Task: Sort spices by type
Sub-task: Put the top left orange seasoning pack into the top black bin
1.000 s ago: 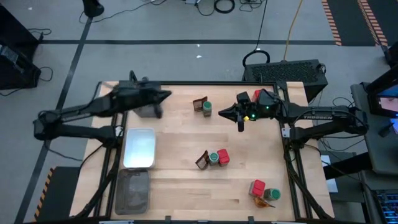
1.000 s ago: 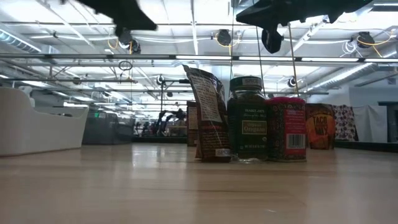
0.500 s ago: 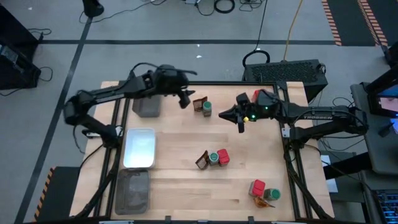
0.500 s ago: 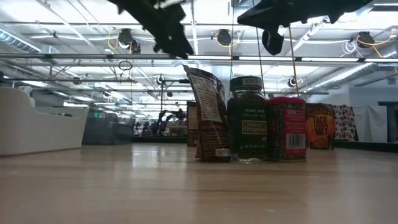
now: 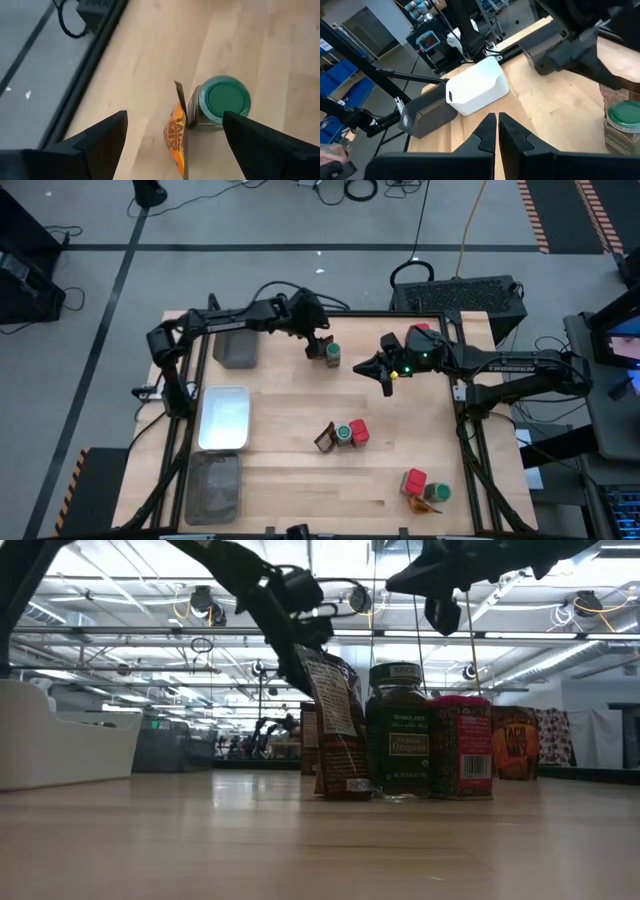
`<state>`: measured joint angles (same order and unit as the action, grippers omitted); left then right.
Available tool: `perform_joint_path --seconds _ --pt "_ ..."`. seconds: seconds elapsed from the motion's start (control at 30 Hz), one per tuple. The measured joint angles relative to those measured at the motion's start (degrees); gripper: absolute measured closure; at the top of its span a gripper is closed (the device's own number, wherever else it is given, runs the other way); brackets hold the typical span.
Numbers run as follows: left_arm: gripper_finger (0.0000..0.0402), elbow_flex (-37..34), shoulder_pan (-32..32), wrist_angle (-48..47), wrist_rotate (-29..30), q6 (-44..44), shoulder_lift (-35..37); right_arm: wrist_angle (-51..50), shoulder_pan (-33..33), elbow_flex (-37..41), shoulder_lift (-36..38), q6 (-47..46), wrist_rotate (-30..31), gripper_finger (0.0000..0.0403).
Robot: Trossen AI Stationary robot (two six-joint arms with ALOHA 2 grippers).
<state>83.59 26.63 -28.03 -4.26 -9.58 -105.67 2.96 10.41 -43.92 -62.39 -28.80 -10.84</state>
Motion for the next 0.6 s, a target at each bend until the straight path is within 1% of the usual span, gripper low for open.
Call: perform_joint_path --seconds 0.33,0.47,0.6 --pt "0.0074 0.1 0.0 -1.2 0.0 -1.2 -4.5 -7.1 0.0 0.0 0.0 0.2 0.0 0.0403" --pt "0.0101 0.1 0.0 -1.4 0.0 -3.2 -5.1 -8.2 0.0 0.0 0.0 0.5 0.1 0.0403" --pt "0.0148 0.0 0.0 -1.5 0.0 -3.3 -5.4 -8.1 0.0 0.0 0.0 1.2 0.3 0.0403"
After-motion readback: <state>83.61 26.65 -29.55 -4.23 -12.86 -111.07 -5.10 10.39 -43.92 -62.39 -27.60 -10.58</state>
